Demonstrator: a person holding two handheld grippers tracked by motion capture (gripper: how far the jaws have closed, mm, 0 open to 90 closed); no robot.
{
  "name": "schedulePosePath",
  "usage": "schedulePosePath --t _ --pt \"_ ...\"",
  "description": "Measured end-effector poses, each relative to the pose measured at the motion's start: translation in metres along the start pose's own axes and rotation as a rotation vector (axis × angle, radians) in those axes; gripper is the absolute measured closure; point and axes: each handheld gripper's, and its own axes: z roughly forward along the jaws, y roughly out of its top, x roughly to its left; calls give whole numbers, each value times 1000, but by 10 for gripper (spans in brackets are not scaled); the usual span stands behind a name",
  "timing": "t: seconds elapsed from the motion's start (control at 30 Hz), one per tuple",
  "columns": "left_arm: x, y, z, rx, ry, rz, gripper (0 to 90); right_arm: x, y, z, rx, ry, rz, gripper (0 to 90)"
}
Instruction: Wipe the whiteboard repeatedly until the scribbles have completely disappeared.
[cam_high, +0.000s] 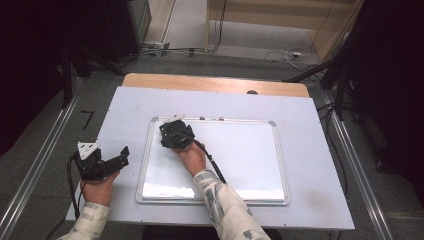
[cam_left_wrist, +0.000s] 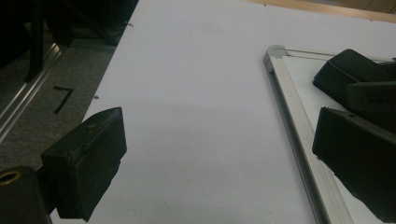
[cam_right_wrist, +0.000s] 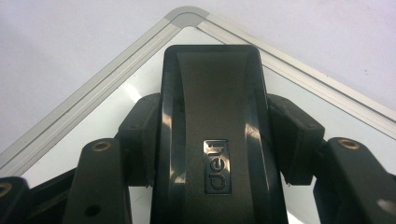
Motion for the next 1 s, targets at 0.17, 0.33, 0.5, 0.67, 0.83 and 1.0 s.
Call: schedulePosePath --t 0.17,0.33,0.5,0.67,0.83,1.0 --pt "-1 0 1 -1 0 1 33 2 -1 -2 10 7 -8 398" --pt "-2 0 1 3 -3 6 33 7 -5 -5 12 17 -17 398" --pt "-3 0 1 4 1 8 34 13 -9 -9 13 27 -29 398" --pt "-3 0 2 3 0 7 33 20 -15 -15 14 43 -45 398" --pt "-3 0 3 5 -1 6 33 27 -21 -21 13 53 -57 398" --pt "-3 0 3 10 -2 3 33 32 -26 -26 13 61 -67 398"
